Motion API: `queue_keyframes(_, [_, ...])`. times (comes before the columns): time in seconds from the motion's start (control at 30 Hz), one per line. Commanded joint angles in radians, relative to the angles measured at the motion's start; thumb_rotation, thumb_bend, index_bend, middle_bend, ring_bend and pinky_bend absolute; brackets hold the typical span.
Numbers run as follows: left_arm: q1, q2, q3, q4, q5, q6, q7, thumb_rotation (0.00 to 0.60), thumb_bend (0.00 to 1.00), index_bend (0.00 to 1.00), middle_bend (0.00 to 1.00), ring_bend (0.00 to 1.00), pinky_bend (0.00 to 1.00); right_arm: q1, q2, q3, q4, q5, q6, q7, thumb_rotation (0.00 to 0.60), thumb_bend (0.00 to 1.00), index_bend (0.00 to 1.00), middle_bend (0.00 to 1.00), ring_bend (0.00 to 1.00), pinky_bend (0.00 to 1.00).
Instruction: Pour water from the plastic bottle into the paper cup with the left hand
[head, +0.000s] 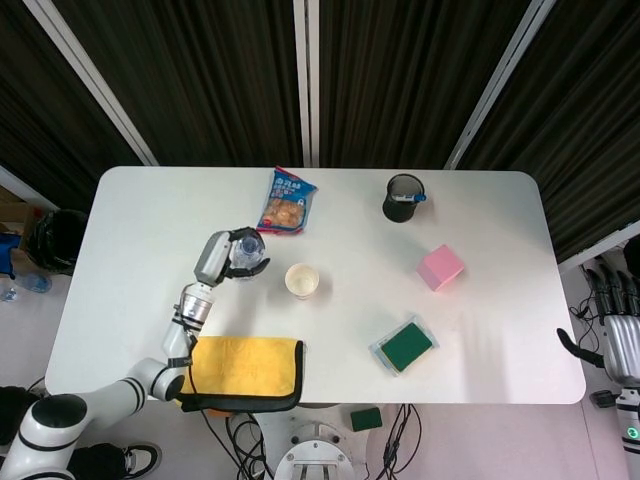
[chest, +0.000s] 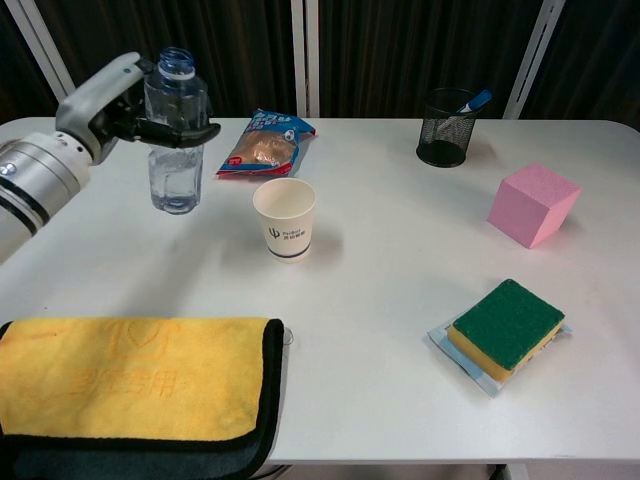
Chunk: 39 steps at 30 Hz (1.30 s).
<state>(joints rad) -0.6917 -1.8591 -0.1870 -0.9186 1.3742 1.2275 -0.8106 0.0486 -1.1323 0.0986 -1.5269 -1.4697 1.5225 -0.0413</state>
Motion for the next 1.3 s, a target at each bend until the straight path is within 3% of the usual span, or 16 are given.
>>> queue_keyframes(0.03, [0.089,0.097,-0.016,-0.118,-0.045,-0.022,-0.122,0.600,0.38,0.73,0.72,0.62,0.64,0.001,0.001,-0.001,-0.005,-0.004,0.001,-0.003,0.503,0.20,0.00,0.00,0.00,0.00])
queue_keyframes(0.17, [0.136,0.077,0.010,-0.065,-0.024,0.014,-0.167,0.600,0.38,0.73,0.72,0.62,0.64,0.000,0.005,-0.002,-0.016,-0.010,0.009,-0.012,0.505,0.20,0.00,0.00,0.00,0.00])
queue_keyframes(0.47, [0.173,-0.094,0.031,0.216,0.030,0.098,-0.283,0.600,0.38,0.70,0.70,0.60,0.64,0.000,0.009,-0.006,-0.038,-0.020,0.012,-0.027,0.505,0.20,0.00,0.00,0.00,0.00])
queue_keyframes(0.77, [0.164,-0.258,0.052,0.500,0.070,0.126,-0.318,0.600,0.36,0.67,0.65,0.55,0.59,0.003,0.011,-0.008,-0.046,-0.013,0.000,-0.035,0.503,0.20,0.00,0.00,0.00,0.00])
queue_keyframes(1.07, [0.151,-0.328,0.053,0.609,0.076,0.115,-0.373,0.600,0.35,0.64,0.60,0.50,0.57,0.004,0.009,-0.007,-0.043,-0.006,-0.006,-0.032,0.503,0.20,0.00,0.00,0.00,0.00])
queue_keyframes(1.3, [0.155,-0.348,0.056,0.642,0.080,0.123,-0.395,0.600,0.33,0.50,0.53,0.44,0.57,0.004,0.005,-0.006,-0.036,-0.002,-0.006,-0.023,0.504,0.21,0.00,0.00,0.00,0.00])
